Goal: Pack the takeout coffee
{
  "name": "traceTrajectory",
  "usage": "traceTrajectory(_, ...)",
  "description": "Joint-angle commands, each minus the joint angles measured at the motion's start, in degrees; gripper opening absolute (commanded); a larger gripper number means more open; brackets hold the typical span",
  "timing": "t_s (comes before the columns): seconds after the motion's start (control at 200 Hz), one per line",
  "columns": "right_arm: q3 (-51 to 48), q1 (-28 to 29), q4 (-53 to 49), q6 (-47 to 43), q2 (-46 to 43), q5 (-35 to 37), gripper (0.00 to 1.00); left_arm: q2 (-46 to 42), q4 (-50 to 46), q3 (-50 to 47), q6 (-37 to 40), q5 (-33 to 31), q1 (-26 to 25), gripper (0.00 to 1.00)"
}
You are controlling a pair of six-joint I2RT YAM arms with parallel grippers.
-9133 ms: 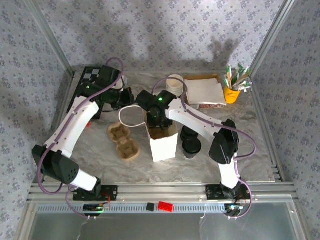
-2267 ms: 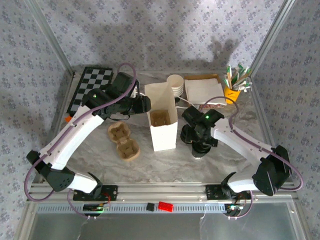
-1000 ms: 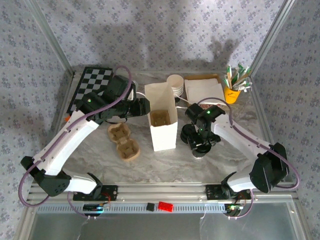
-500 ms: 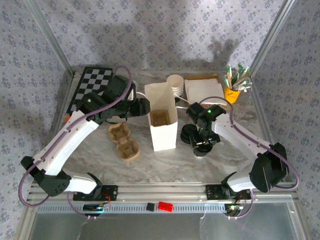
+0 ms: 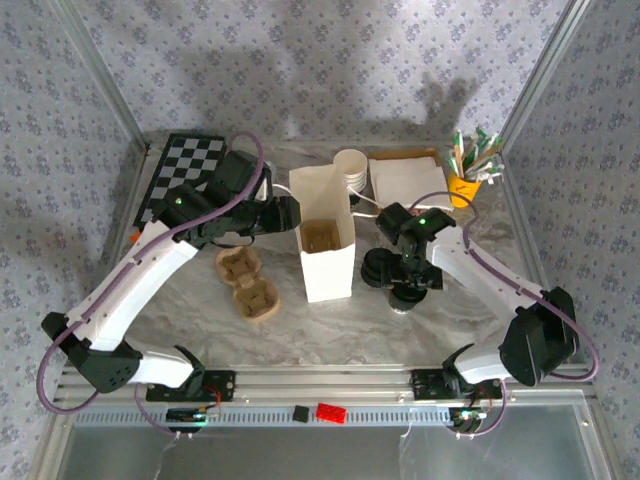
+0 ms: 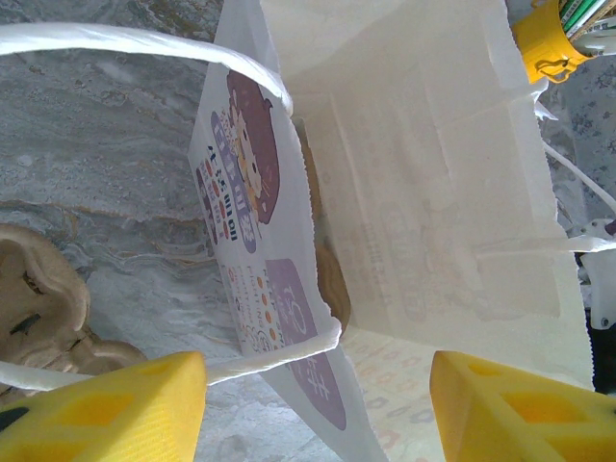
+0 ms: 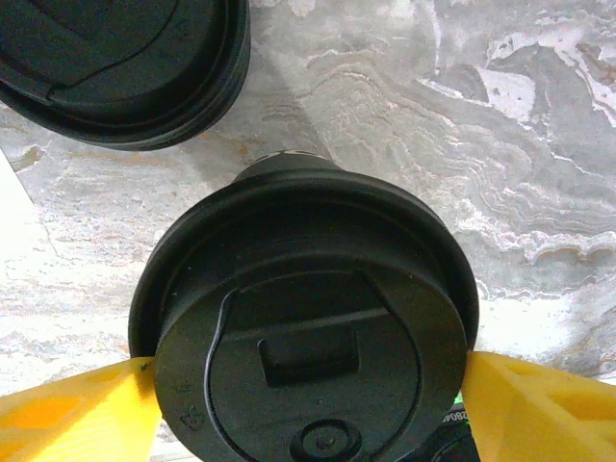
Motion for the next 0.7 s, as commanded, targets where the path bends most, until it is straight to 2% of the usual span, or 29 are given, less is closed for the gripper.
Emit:
traceTrajectory(0.0, 1.8, -0.3, -1.5, -0.2, -0.3, 2.2, 0.84, -1.2, -0.3, -0.6, 0.5, -0.8, -0.2, 0.63)
traceTrajectory(0.135, 1.7, -0.8, -1.7, -5.3, -1.3, 1.5, 0.88, -1.5, -0.6, -0.8, 0.6, -0.9, -0.2, 0.63)
traceTrajectory(0.29, 1.2, -1.2, -0.7, -9.1, -2.1, 0.5, 0.86, -1.8, -0.4, -1.0, 0.5, -1.0, -0.2, 0.63)
traceTrajectory(0.695, -1.3, -2.9, 2.4, -10.4, -2.1, -2.2, 0.82, -1.8, -0.3, -0.6, 0.5, -0.3, -0.2, 0.63)
